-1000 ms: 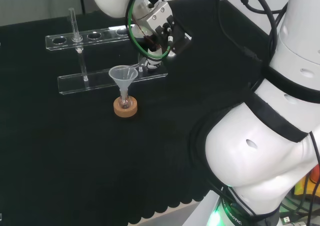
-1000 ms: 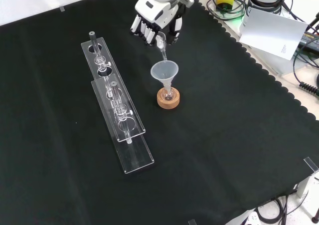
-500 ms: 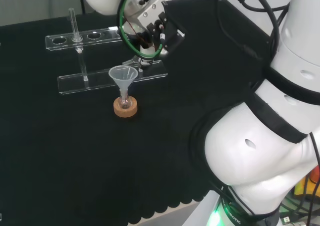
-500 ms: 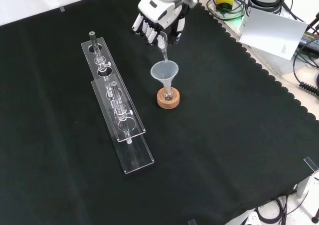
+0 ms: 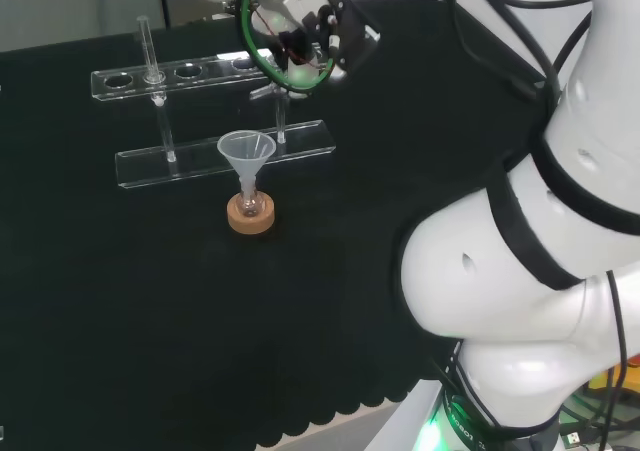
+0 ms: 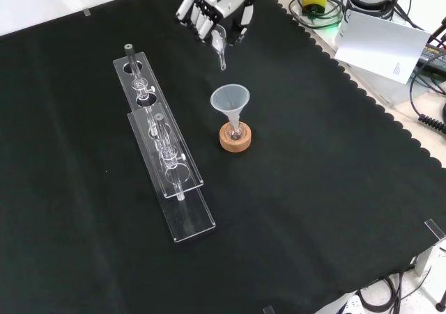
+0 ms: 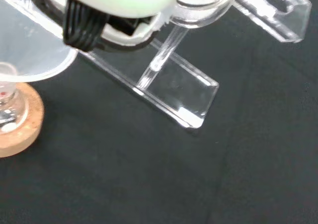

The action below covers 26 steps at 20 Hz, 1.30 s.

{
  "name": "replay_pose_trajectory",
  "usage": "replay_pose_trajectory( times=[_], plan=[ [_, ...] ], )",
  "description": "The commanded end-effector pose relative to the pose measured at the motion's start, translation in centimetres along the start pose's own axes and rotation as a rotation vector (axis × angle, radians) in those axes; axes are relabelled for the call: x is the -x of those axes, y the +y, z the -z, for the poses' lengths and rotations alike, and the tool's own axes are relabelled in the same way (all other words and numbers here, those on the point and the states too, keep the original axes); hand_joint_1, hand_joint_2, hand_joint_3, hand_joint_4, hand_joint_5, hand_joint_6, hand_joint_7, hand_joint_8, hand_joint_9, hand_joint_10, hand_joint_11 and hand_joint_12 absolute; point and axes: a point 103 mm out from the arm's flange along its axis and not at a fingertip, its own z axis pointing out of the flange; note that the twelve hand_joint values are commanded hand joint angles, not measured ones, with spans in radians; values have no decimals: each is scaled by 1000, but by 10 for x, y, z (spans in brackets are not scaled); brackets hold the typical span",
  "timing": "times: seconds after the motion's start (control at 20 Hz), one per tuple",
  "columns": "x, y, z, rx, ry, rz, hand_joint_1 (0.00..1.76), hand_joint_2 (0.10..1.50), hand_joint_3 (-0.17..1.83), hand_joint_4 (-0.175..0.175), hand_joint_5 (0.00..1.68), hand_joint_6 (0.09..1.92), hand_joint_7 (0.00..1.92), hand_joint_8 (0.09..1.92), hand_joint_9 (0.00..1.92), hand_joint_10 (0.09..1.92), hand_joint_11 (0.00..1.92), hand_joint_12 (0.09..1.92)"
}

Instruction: Pour all the NaCl from the weighing funnel into the round-bottom flask.

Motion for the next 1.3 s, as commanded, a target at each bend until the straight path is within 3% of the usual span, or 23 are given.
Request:
replay_pose_trajectory(
  times=[0.05, 0.4, 0.85, 1.0, 1.3],
  plan=[
    [-34, 12, -47, -147, -43, 79, 1291, 726, 594, -175, 1165, 817, 1210, 786, 1218, 423, 650, 1163],
    [-35, 10, -46, -147, -46, 90, 1291, 727, 592, -175, 1164, 818, 1209, 786, 1219, 422, 653, 1160],
    [-30, 9, -47, -155, -47, 67, 1291, 729, 589, -175, 1163, 818, 1209, 786, 1220, 420, 656, 1157],
    [-21, 7, -48, -139, -18, 83, 1291, 729, 588, -175, 1163, 818, 1208, 786, 1220, 419, 657, 1156],
    [-22, 8, -44, -143, -53, 95, 1291, 730, 587, -175, 1163, 818, 1208, 786, 1220, 417, 658, 1154]
  ],
)
